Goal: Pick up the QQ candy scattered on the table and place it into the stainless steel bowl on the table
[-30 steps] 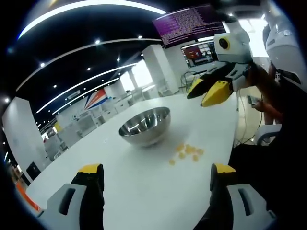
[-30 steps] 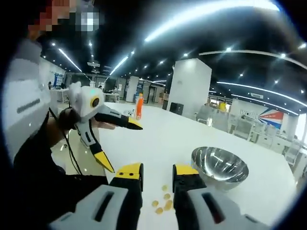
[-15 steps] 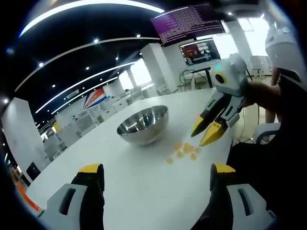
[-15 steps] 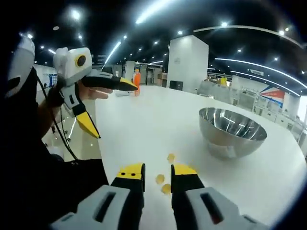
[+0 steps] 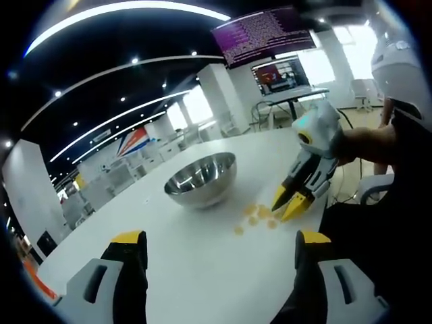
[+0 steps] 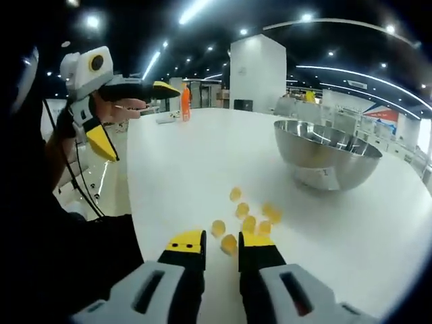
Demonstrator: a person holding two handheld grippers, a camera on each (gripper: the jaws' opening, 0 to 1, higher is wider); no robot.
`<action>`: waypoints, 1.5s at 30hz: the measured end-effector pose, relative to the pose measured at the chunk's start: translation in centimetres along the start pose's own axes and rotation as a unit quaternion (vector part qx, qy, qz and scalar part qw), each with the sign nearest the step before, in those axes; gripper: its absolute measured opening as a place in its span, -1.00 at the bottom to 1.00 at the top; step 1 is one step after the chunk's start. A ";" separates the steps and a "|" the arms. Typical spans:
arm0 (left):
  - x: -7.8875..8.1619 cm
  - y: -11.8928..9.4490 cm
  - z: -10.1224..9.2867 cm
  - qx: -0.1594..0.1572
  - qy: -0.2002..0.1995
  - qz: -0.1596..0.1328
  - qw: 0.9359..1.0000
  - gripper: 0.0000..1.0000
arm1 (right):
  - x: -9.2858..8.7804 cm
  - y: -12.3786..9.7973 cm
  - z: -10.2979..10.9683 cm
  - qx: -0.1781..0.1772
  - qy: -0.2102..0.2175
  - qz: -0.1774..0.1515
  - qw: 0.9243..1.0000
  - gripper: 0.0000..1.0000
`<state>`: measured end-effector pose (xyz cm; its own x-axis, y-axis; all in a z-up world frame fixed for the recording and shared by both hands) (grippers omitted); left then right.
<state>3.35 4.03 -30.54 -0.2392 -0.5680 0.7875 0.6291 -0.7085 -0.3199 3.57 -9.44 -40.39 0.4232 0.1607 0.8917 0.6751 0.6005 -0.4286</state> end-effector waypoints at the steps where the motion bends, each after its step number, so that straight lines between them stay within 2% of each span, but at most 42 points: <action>1: 0.0 0.0 0.0 0.001 0.001 0.001 1.000 0.82 | -0.1 0.1 0.0 0.000 0.001 0.000 1.000 -0.64; 10: 0.1 0.1 0.2 0.003 0.005 0.001 1.000 0.80 | -0.1 0.3 0.0 -0.001 0.006 -0.003 1.000 -0.67; 24: 0.1 0.2 0.2 0.001 0.002 -0.001 1.000 0.79 | -0.2 0.5 -0.2 -0.001 -0.010 -0.015 1.000 -0.89; 36: 0.1 0.2 0.2 0.002 0.003 0.001 1.000 0.79 | -0.2 0.4 0.1 0.003 -0.006 -0.015 1.000 -0.92; 39: 0.0 0.2 0.2 0.003 0.004 0.002 1.000 0.78 | 0.8 -0.1 0.2 0.000 -0.004 -0.031 1.000 -0.93; 45: 0.0 0.2 0.3 0.004 0.003 0.000 1.000 0.78 | 2.2 -1.0 0.4 0.004 0.005 -0.040 0.999 -0.93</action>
<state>3.64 4.00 -30.43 -0.2435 -0.5714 0.7837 0.6351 -0.7046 -0.3165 3.54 -9.35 -37.96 0.3744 0.1044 0.9214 0.7016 0.6179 -0.3551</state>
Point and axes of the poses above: the point that each gripper's makers call its tool centre point, and the gripper's own axes: y roughly forward along the fingers, z roughly to its left, x roughly out of its top, the point moved 2 cm from there along -y, roughly backward along the fingers, and after that the axes turned 11 degrees about y, right-handed, at the moved point
